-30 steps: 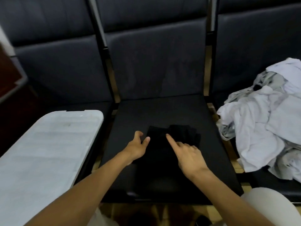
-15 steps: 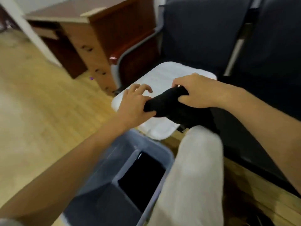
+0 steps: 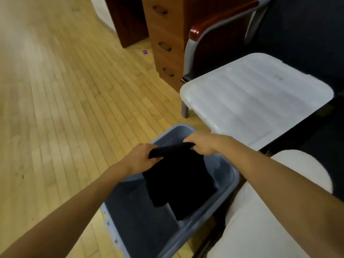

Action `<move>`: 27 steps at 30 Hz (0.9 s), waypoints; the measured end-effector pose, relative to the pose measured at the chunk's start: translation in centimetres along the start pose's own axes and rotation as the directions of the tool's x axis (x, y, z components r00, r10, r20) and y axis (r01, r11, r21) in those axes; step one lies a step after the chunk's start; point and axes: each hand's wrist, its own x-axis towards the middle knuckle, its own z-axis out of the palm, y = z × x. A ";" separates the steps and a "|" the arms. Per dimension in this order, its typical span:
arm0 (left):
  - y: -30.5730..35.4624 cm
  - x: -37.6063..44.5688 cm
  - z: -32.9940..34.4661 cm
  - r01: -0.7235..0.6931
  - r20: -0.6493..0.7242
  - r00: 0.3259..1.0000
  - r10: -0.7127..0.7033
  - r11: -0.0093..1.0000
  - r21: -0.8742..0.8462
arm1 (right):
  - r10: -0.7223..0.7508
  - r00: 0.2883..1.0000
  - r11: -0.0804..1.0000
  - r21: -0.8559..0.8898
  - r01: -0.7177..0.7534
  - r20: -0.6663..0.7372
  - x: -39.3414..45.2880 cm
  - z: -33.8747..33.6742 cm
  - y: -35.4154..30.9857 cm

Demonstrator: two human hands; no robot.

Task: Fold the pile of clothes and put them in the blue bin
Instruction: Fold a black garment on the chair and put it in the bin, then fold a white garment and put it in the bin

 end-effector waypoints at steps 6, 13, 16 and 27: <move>-0.9 -0.2 4.8 0.009 -0.062 0.998 0.002 0.983 0.183 | 0.051 0.996 0.997 0.056 -0.047 -0.075 1.7 3.7 2.7; -0.9 -1.0 9.5 -0.047 0.443 0.887 -0.127 0.931 0.362 | 0.227 0.879 0.971 -0.170 -0.170 0.418 -0.1 4.6 4.9; 1.3 1.8 7.4 0.005 0.308 0.946 -0.097 0.958 0.287 | 0.127 0.974 0.992 -0.002 -0.129 0.186 -1.0 2.7 3.8; 23.7 10.9 5.2 -0.295 -0.003 0.955 0.296 0.953 0.068 | 0.241 0.855 0.948 0.300 -0.106 -0.458 -18.4 -2.6 8.9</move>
